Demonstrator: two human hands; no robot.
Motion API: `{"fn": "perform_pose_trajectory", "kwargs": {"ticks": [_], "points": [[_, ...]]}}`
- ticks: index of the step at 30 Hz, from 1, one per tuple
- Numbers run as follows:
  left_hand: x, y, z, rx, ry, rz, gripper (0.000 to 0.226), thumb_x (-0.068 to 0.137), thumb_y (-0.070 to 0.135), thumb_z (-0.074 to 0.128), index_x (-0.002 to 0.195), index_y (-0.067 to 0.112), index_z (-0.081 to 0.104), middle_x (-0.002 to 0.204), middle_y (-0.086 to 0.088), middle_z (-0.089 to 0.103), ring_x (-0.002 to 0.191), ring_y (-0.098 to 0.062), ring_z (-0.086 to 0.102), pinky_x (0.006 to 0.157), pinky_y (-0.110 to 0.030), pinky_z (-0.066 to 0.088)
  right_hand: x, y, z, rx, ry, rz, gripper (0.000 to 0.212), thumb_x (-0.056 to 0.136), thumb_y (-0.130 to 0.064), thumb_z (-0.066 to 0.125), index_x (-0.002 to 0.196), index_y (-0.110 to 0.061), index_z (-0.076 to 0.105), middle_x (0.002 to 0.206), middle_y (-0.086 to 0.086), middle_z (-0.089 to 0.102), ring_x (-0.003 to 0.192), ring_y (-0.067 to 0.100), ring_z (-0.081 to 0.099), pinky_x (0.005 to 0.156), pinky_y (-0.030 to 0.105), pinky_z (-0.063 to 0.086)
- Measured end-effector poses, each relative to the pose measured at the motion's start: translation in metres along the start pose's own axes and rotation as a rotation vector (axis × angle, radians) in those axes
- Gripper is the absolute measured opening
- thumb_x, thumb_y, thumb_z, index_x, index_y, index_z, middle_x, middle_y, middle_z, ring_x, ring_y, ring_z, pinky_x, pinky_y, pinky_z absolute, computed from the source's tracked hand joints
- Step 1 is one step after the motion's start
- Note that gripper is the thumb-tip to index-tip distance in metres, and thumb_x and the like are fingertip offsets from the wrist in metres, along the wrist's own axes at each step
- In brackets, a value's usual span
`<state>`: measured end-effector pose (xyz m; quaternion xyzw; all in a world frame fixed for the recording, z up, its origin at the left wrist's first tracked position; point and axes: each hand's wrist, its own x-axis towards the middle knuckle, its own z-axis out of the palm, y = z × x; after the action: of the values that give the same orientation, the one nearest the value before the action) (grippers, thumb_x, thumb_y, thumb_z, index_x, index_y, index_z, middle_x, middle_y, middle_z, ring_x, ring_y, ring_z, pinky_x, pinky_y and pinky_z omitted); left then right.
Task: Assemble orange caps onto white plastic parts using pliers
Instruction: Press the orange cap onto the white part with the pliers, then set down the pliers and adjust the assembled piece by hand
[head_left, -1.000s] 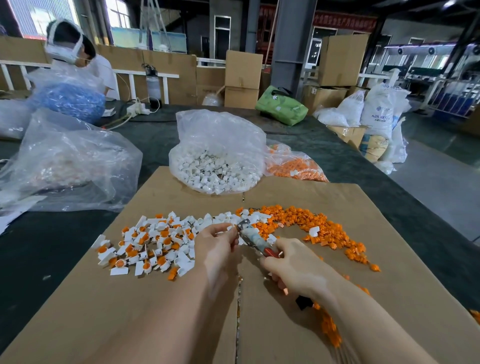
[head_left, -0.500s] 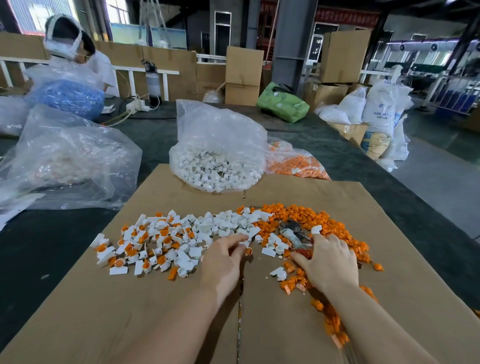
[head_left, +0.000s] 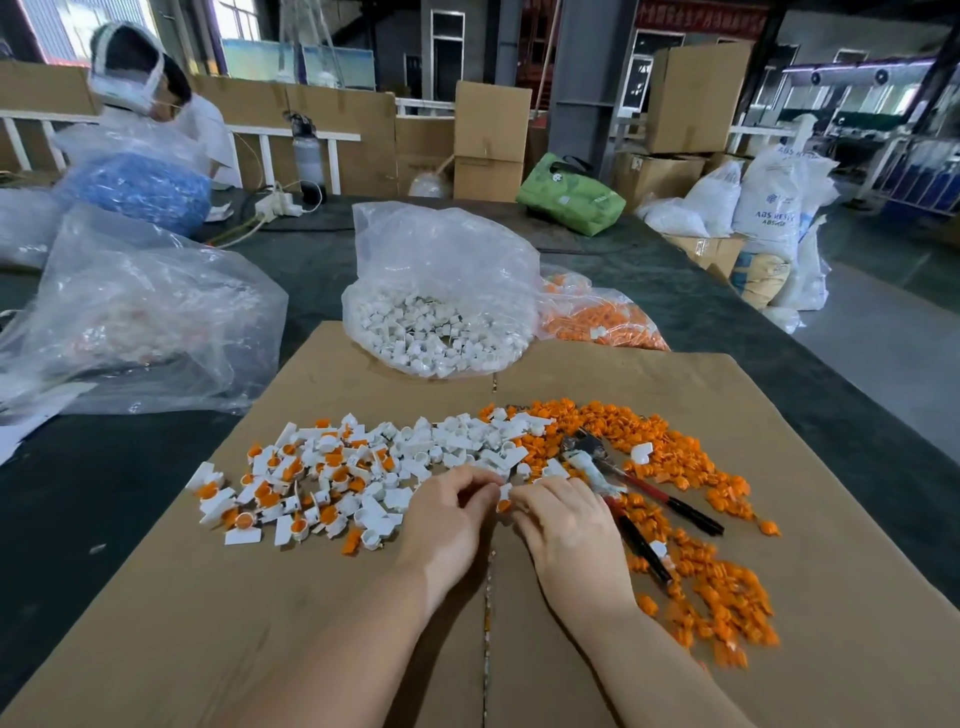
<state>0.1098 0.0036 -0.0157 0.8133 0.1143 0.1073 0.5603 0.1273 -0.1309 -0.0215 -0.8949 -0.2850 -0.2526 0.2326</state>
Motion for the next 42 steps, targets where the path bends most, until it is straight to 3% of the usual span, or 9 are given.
{"fn": "perform_pose_trajectory", "kwargs": {"ticks": [2,5,10,14,18,23,30,37,42], "points": [[-0.003,0.0,-0.002,0.004,-0.024,-0.005,0.024,0.089,0.012,0.06,0.089,0.035,0.067,0.091,0.018,0.065,0.088,0.004,0.057,0.073,-0.007,0.038,0.002,0.0,0.001,0.019,-0.003,0.029,0.012,0.074,-0.007,0.077,0.077,-0.012,0.067,0.076,0.001,0.063,0.07,0.023,0.059,0.061,0.037,0.051],[-0.009,0.001,-0.002,0.017,-0.082,0.042,0.035,0.08,0.005,0.066,0.101,0.032,0.065,0.089,0.01,0.066,0.077,0.002,0.058,0.069,-0.005,0.043,0.003,-0.002,0.001,0.044,0.006,0.039,0.012,0.075,-0.004,0.076,0.075,-0.01,0.065,0.074,0.002,0.061,0.069,0.023,0.056,0.061,0.037,0.049],[-0.011,0.005,0.005,0.095,-0.029,0.131,0.031,0.077,0.013,0.076,0.089,0.037,0.061,0.081,0.008,0.063,0.064,0.004,0.051,0.061,-0.004,0.038,0.0,-0.003,-0.004,0.093,0.037,0.051,0.013,0.073,0.0,0.076,0.075,-0.01,0.067,0.075,0.001,0.064,0.069,0.023,0.059,0.062,0.037,0.052],[-0.012,0.003,0.006,0.077,0.001,0.112,0.033,0.076,0.008,0.076,0.093,0.033,0.063,0.083,0.008,0.063,0.07,0.004,0.053,0.064,-0.004,0.04,-0.002,-0.003,-0.006,0.122,0.098,0.067,0.02,0.07,0.009,0.074,0.081,-0.007,0.07,0.078,0.003,0.066,0.072,0.023,0.061,0.066,0.035,0.053],[-0.013,0.002,0.007,0.066,0.026,0.108,0.031,0.075,0.008,0.076,0.097,0.026,0.064,0.078,0.005,0.06,0.065,0.0,0.051,0.063,-0.005,0.04,-0.002,-0.004,-0.006,0.152,0.063,0.032,0.015,0.073,0.002,0.075,0.083,-0.009,0.071,0.081,0.001,0.066,0.077,0.02,0.06,0.069,0.032,0.052],[-0.013,0.002,0.009,0.231,0.038,0.179,0.027,0.079,0.013,0.073,0.097,0.029,0.061,0.078,0.014,0.057,0.071,0.0,0.052,0.063,-0.002,0.037,-0.002,-0.005,-0.006,0.115,0.022,0.003,0.01,0.072,-0.003,0.078,0.075,-0.008,0.07,0.074,0.003,0.063,0.07,0.022,0.058,0.063,0.036,0.052],[-0.014,0.0,0.011,0.297,0.055,0.182,0.024,0.08,0.022,0.074,0.1,0.024,0.061,0.077,0.017,0.053,0.069,0.003,0.05,0.063,-0.001,0.036,-0.001,-0.005,-0.004,0.073,0.011,0.028,0.016,0.074,-0.004,0.076,0.068,-0.004,0.061,0.07,0.007,0.058,0.066,0.025,0.053,0.059,0.04,0.05],[-0.014,0.001,0.01,0.218,0.036,0.114,0.024,0.077,0.02,0.076,0.095,0.024,0.06,0.077,0.012,0.057,0.067,-0.001,0.053,0.06,-0.003,0.038,-0.002,-0.006,-0.006,0.088,0.021,0.05,0.013,0.074,-0.006,0.077,0.07,-0.006,0.065,0.071,0.004,0.06,0.068,0.023,0.056,0.062,0.034,0.051],[-0.014,0.001,0.006,0.02,0.032,0.038,0.034,0.071,0.013,0.081,0.092,0.029,0.059,0.077,0.005,0.061,0.07,-0.005,0.057,0.063,-0.007,0.044,-0.002,-0.001,-0.006,0.188,0.139,0.208,0.008,0.082,0.0,0.069,0.083,-0.008,0.071,0.081,0.0,0.065,0.08,0.017,0.059,0.077,0.017,0.04]]}}
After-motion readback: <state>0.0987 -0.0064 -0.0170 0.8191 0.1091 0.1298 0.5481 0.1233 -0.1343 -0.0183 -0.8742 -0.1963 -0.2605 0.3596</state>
